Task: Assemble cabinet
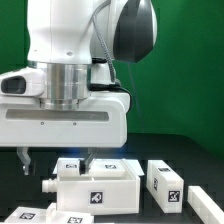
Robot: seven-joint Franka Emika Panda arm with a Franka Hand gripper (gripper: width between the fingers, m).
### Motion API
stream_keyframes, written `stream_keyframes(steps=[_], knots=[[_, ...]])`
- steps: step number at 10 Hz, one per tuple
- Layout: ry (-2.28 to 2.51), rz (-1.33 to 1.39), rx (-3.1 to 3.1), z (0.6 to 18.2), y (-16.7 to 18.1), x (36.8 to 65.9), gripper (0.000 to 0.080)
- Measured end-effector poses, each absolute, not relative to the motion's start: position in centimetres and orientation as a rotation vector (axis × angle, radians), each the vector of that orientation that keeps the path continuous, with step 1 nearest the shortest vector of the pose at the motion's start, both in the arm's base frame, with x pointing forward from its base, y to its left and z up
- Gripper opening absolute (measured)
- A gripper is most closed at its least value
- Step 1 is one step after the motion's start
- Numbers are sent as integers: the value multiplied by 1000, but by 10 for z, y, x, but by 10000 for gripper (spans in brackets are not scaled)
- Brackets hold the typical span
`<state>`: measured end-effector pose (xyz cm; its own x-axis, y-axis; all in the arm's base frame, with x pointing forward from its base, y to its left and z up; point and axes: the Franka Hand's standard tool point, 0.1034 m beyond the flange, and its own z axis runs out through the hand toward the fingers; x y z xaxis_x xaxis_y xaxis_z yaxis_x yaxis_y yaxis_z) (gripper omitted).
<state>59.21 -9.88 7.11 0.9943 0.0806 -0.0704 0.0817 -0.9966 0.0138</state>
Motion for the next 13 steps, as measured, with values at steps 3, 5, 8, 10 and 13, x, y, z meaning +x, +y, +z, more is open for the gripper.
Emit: stream_keyframes(steps=[3, 5, 8, 10, 13], knots=[[110, -120, 3115, 62, -104, 604, 649], [129, -121, 3112, 56, -103, 604, 649], [129, -122, 3112, 56, -103, 604, 649], [84, -130, 3125, 51, -108, 601, 649], [14, -155, 3123, 38, -109, 597, 649]])
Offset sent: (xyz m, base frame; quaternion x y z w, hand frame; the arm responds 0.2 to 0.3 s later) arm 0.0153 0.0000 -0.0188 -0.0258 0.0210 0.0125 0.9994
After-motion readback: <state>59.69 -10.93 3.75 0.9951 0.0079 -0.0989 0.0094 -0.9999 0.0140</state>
